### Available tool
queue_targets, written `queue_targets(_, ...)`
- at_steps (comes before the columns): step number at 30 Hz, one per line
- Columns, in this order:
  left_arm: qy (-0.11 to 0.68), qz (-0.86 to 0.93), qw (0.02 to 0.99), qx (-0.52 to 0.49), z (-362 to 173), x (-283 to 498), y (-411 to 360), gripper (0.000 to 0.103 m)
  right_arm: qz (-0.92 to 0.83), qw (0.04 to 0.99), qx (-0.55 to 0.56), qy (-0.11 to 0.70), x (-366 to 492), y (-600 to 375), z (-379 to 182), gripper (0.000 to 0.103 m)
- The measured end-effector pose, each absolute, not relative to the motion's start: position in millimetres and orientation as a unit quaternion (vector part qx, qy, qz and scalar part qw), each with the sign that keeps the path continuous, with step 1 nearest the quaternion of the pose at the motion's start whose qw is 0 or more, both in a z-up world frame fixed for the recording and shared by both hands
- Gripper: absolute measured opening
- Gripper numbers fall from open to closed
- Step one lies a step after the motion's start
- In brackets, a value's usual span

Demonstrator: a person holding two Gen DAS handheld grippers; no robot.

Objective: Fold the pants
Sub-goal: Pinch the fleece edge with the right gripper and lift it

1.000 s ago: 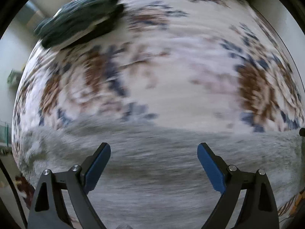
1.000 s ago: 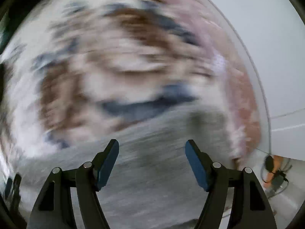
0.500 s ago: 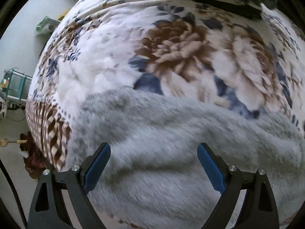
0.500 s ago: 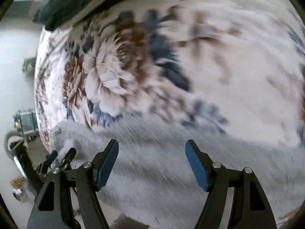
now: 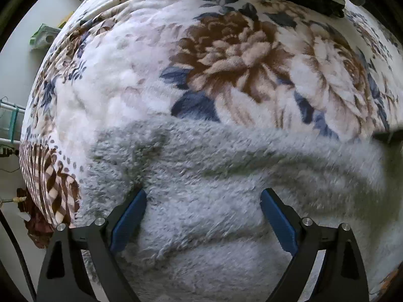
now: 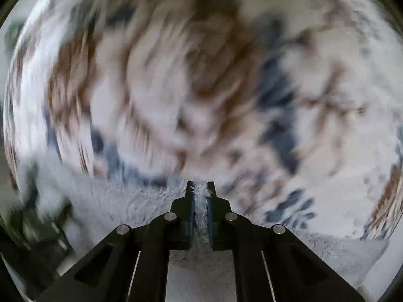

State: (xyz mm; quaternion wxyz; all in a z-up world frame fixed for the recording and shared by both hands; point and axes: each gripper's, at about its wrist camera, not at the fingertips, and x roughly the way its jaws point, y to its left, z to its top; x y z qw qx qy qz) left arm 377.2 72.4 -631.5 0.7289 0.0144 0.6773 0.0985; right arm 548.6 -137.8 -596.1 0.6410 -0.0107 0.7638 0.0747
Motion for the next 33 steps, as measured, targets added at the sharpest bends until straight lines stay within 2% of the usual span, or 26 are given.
queue_targets(1, 0.679, 0.099, 0.727, 0.008, -632, 375, 75, 0.093, 0.054, 0.66, 0.008, 0.75, 554, -147, -590, 0.005)
queue_targets(2, 0.679, 0.1, 0.727, 0.003, -632, 374, 77, 0.093, 0.045, 0.669, 0.02, 0.742, 559, -153, -590, 0.0)
queue_targets(7, 0.68, 0.105, 0.725, -0.023, -626, 371, 87, 0.093, 0.065, 0.651, 0.066, 0.753, 581, -168, -599, 0.001)
queue_targets(8, 0.679, 0.104, 0.726, -0.032, -622, 369, 89, 0.093, 0.073, 0.64, 0.082, 0.761, 581, -172, -596, 0.005)
queue_targets(10, 0.675, 0.103, 0.729, -0.058, -610, 365, 96, 0.093, 0.08, 0.641, 0.082, 0.759, 580, -182, -585, 0.03)
queue_targets(11, 0.673, 0.104, 0.729, -0.068, -604, 362, 99, 0.093, 0.081, 0.645, 0.075, 0.756, 576, -186, -579, 0.057)
queue_targets(12, 0.67, 0.106, 0.73, -0.081, -597, 358, 103, 0.093, 0.078, 0.642, 0.072, 0.759, 572, -191, -578, 0.076)
queue_targets(16, 0.661, 0.121, 0.734, -0.101, -576, 339, 113, 0.093, 0.099, 0.565, 0.068, 0.816, 545, -199, -615, 0.076)
queue_targets(17, 0.659, 0.126, 0.734, -0.104, -574, 336, 119, 0.093, 0.101, 0.557, 0.063, 0.822, 540, -195, -624, 0.061)
queue_targets(18, 0.656, 0.135, 0.735, -0.106, -571, 331, 124, 0.093, 0.106, 0.563, 0.056, 0.818, 536, -191, -629, 0.024)
queue_targets(19, 0.656, 0.141, 0.734, -0.107, -572, 328, 129, 0.093, 0.107, 0.57, 0.045, 0.813, 533, -186, -630, 0.01)
queue_targets(23, 0.662, 0.169, 0.722, -0.109, -580, 316, 145, 0.093, 0.032, 0.658, 0.037, 0.751, 541, -186, -601, 0.008)
queue_targets(25, 0.667, 0.18, 0.713, -0.123, -588, 309, 156, 0.093, 0.027, 0.629, 0.085, 0.772, 538, -191, -610, 0.01)
queue_targets(26, 0.669, 0.184, 0.708, -0.13, -591, 306, 161, 0.093, 0.025, 0.612, 0.093, 0.785, 534, -190, -613, 0.013)
queue_targets(27, 0.67, 0.187, 0.704, -0.141, -594, 303, 168, 0.093, 0.026, 0.605, 0.083, 0.792, 528, -186, -610, 0.026)
queue_targets(28, 0.668, 0.191, 0.704, -0.148, -596, 301, 172, 0.093, 0.028, 0.607, 0.075, 0.791, 520, -183, -601, 0.035)
queue_targets(29, 0.668, 0.194, 0.702, -0.154, -599, 298, 177, 0.093, 0.027, 0.616, 0.079, 0.783, 511, -175, -595, 0.05)
queue_targets(30, 0.67, 0.197, 0.696, -0.167, -603, 293, 184, 0.093, 0.025, 0.631, 0.095, 0.77, 498, -176, -579, 0.06)
queue_targets(33, 0.662, 0.203, 0.687, -0.219, -612, 280, 204, 0.093, 0.025, 0.642, 0.149, 0.752, 452, -182, -550, 0.06)
